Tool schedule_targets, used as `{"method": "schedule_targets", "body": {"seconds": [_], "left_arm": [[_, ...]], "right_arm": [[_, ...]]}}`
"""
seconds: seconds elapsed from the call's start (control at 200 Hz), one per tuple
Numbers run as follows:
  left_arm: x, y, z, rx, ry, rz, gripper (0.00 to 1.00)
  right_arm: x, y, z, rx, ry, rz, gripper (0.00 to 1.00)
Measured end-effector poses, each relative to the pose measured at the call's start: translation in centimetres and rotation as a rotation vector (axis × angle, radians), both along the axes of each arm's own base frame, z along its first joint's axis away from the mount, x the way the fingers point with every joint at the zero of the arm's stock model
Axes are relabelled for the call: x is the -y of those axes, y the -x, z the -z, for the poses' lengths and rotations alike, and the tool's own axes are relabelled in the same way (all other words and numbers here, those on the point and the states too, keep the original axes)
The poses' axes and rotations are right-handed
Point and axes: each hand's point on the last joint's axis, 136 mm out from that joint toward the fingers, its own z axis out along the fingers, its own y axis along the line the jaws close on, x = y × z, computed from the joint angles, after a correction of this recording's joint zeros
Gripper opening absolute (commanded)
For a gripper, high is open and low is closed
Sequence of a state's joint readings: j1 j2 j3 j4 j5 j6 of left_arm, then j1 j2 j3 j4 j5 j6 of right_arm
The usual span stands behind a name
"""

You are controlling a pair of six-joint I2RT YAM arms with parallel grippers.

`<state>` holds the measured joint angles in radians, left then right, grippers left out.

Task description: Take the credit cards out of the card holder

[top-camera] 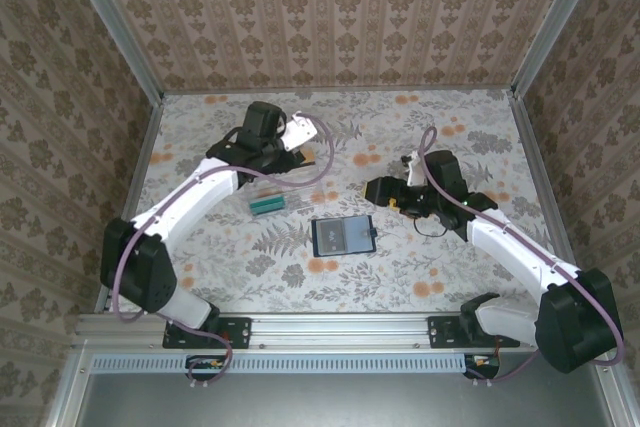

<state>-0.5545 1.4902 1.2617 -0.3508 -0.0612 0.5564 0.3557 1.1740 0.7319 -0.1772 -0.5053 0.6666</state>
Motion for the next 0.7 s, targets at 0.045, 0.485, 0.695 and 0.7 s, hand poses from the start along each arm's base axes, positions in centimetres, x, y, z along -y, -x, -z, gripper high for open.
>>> {"method": "schedule_targets", "body": {"seconds": [0.045,0.485,0.695,0.7], "left_arm": [[-0.2,0.3,-1.1,0.003,0.049,-0.031,1.00],[-6.6,4.1,-3.2,-0.106,0.465,-0.449,0.99],[-6.6,7.8,0.6,-0.309,0.656,-0.552,0.80],[-6.6,7.9,0.7,-0.316,0.660,-0.555,0.80]], "right_arm": [[0.0,0.2,0.4,0.003,0.027,-0.008,0.81],[-0.7,2.0,5.6,-0.025,0.315,-0.064,0.59],[-0.8,2.2,8.4,-0.070,0.415,-0.078,0.46],[-0.8,2.2,8.5,-0.071,0.417,-0.079,0.46]]}}
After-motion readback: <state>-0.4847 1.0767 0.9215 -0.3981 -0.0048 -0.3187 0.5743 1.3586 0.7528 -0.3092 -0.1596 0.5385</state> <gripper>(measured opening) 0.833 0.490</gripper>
